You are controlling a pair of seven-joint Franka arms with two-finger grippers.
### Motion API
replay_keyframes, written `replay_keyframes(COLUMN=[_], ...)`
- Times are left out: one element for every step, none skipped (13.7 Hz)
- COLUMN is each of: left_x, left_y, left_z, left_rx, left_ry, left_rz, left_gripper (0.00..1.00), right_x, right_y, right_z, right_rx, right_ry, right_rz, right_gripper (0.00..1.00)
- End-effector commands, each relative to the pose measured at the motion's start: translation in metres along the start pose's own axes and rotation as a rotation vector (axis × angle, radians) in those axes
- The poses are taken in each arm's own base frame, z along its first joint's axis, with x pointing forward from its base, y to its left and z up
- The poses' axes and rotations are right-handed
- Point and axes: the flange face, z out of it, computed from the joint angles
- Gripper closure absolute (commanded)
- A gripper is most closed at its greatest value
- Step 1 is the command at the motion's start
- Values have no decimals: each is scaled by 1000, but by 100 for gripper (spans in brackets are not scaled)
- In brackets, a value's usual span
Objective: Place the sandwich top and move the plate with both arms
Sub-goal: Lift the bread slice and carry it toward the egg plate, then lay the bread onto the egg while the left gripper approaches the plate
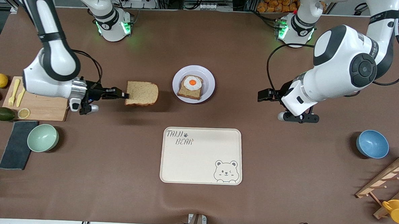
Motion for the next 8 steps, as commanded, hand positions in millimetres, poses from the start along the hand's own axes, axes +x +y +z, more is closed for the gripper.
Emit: replay_keyframes(left_x=[-1,-4,-12,-16,-17,-18,-21,-27], left_y=[2,3,10,9,8,8,8,10], left_z=[8,17,27,34,38,40,45,52], left_rx=[-61,-64,-59,-53,-50,-48,-43,-36], left_ry=[5,9,3,-4,-11,-14,-25,-38], left_rz=[-37,-41,-27,-26,-26,-26,-25,-19], left_gripper=[0,0,0,0,0,0,0,0], right_x=[-15,-17,-20,-24,-29,-33,-38,-43], right_y=[-35,-45,-54,-62,-70,-78,-84,-91], right_z=[24,38,52,66,82,96,109,122], right_rx=[-6,0,-5,-9,-12,-21,-24,-10], right_ry=[25,30,42,59,71,82,85,81], right_rz=[28,27,22,19,19,14,18,35], right_gripper=[100,100,100,100,100,100,100,100])
